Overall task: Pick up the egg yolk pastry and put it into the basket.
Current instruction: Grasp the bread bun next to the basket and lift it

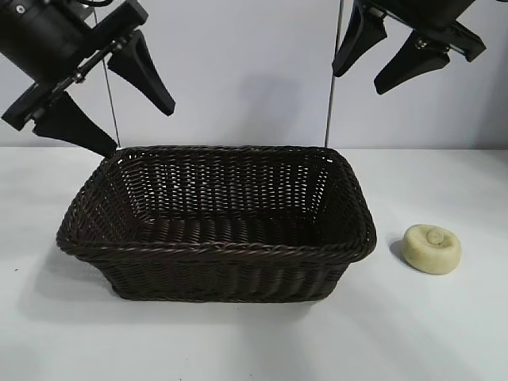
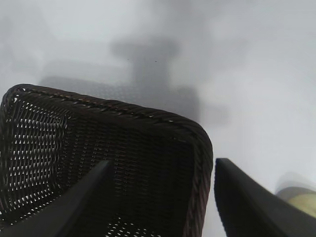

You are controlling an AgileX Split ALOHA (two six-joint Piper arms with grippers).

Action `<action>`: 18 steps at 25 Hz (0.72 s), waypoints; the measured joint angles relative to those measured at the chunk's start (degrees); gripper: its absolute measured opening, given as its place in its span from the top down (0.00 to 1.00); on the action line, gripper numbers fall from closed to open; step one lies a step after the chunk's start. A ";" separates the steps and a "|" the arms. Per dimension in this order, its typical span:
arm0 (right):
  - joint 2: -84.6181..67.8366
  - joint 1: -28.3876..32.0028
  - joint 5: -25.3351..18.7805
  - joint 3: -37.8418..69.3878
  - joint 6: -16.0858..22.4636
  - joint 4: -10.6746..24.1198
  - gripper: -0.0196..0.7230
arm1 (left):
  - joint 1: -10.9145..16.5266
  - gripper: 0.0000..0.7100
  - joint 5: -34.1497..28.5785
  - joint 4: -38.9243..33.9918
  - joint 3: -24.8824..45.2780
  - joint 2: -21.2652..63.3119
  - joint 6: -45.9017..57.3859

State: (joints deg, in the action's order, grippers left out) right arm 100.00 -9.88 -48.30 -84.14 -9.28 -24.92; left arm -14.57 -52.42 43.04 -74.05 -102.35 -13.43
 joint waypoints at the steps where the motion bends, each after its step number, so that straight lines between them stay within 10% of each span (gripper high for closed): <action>1: 0.00 0.00 0.00 0.00 0.00 0.00 0.39 | -0.44 0.19 0.15 -0.37 0.00 0.00 0.00; 18: 0.00 5.77 -6.60 0.00 0.05 1.50 0.39 | -1.07 0.19 0.31 -2.28 0.00 0.00 -0.07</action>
State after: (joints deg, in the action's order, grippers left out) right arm 100.00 -4.11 -54.90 -84.14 -9.23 -23.42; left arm -15.64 -52.11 40.75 -74.05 -102.35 -13.50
